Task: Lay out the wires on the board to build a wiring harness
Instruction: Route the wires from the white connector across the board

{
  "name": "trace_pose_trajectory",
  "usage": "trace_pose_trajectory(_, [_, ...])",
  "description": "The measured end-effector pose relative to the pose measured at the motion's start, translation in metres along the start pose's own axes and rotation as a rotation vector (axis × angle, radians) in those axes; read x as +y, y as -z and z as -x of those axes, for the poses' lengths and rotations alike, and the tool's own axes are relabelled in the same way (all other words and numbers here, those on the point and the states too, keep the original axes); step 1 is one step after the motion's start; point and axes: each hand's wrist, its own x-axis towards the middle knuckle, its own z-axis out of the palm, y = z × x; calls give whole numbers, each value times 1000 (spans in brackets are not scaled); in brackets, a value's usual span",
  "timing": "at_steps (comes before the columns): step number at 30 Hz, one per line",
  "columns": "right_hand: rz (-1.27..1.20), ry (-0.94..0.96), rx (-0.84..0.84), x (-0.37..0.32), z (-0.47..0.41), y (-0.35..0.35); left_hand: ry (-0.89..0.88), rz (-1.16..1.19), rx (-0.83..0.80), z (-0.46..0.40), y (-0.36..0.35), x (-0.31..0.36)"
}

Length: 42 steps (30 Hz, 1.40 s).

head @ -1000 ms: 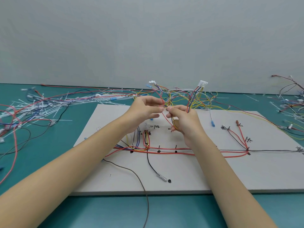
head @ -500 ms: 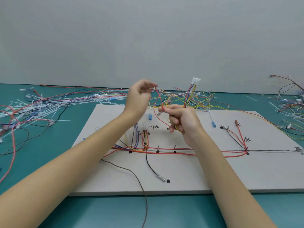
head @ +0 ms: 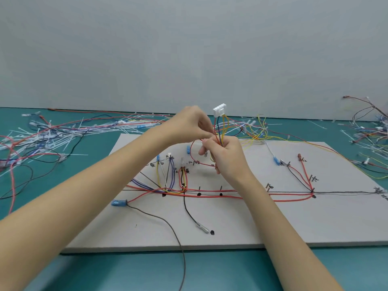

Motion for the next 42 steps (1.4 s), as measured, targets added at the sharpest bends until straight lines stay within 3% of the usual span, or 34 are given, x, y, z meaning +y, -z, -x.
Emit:
trace_pose_trajectory(5, [52, 111, 26, 2, 2, -6, 40, -216, 9, -5, 0, 2])
trace_pose_trajectory(9, [-40, 153, 82, -5, 5, -11, 95, -229, 5, -11, 3, -6])
trace_pose_trajectory(14, [-133, 184, 36, -22, 12, -11, 242, -345, 69, -24, 0, -22])
trace_pose_trajectory(20, [-396, 16, -159, -35, 16, 1, 468, -326, 253, -19, 5, -69])
trace_pose_trajectory(24, [-667, -153, -214, -39, 13, 9, 541, -180, 234, -6, 5, -96])
trace_pose_trajectory(31, [-819, -286, -116, -37, 9, 10, 393, 6, 168, 5, 8, -81])
trace_pose_trajectory(36, [-1071, -359, -75, -32, 7, 14, 238, -93, -164, 17, 5, -33])
trace_pose_trajectory(42, [-1276, -342, -203, -32, 10, 15, -119, 22, 69, 21, -26, -9])
